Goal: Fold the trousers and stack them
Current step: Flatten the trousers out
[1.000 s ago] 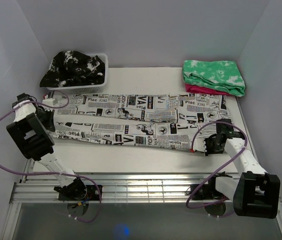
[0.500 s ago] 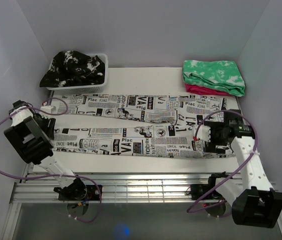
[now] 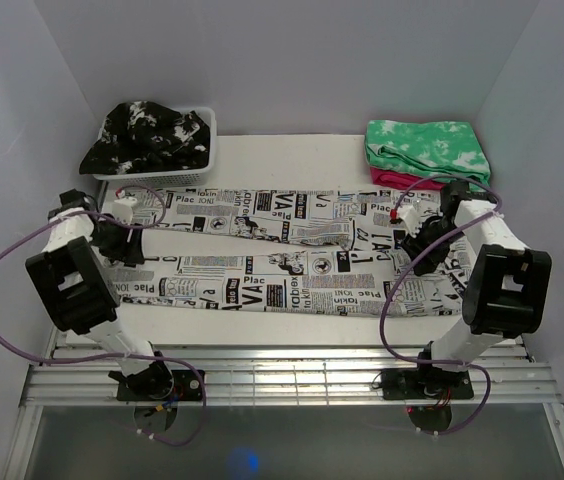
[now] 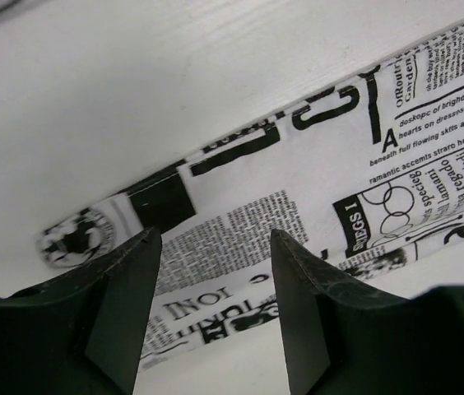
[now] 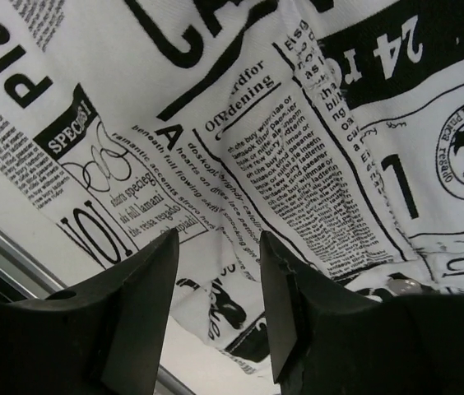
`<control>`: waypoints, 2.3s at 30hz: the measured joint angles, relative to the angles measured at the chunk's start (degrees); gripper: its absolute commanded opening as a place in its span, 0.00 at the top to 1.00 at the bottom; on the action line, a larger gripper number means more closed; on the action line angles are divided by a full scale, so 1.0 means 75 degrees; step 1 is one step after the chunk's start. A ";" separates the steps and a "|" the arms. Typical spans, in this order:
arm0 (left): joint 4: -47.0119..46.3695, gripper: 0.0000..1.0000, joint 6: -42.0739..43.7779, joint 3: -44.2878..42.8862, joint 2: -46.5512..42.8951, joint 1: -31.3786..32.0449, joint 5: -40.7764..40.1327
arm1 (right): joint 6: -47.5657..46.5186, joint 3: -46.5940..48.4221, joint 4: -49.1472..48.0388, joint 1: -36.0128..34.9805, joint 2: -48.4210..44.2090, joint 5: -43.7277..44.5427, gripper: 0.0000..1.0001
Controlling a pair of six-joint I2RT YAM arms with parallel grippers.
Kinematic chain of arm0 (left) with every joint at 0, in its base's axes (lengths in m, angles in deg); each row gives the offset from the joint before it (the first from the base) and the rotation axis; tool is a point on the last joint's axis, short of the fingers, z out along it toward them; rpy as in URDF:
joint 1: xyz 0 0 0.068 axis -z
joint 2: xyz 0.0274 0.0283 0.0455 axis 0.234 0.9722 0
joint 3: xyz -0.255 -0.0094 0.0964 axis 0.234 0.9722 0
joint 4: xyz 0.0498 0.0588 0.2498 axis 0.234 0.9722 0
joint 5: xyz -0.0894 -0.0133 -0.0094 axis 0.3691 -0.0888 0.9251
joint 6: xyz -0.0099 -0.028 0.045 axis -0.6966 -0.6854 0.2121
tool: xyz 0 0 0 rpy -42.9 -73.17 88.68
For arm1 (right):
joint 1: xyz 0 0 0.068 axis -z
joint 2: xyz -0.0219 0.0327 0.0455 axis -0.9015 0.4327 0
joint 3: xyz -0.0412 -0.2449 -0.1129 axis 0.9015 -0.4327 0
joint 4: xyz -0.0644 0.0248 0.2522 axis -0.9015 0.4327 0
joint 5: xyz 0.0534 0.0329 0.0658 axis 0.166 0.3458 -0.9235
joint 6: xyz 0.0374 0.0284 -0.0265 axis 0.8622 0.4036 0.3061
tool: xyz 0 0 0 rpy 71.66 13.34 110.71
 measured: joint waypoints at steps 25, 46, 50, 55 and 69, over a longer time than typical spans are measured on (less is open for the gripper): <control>0.0134 0.33 -0.0755 -0.1367 0.0740 0.0187 0.0522 | 0.1431 0.0918 -0.0463 0.1090 0.0134 0.0804 0.51; -0.3416 0.37 -0.2725 -0.1810 0.2967 0.1437 0.0131 | 0.2748 0.2815 -0.1976 0.0469 0.3206 0.0574 0.57; -0.3491 0.42 -0.2168 -0.0694 0.2180 0.1448 -0.0181 | 0.2224 0.2081 -0.2358 0.0487 0.2911 0.0901 0.59; -0.3191 0.39 -0.1658 0.0300 0.1349 0.1428 -0.0379 | 0.1673 0.1463 -0.2363 0.0490 0.2465 0.1172 0.56; 0.0315 0.24 0.0315 -0.3888 0.2419 0.1105 -0.0067 | -0.0819 0.5298 -0.0956 0.0892 0.2693 0.0425 0.50</control>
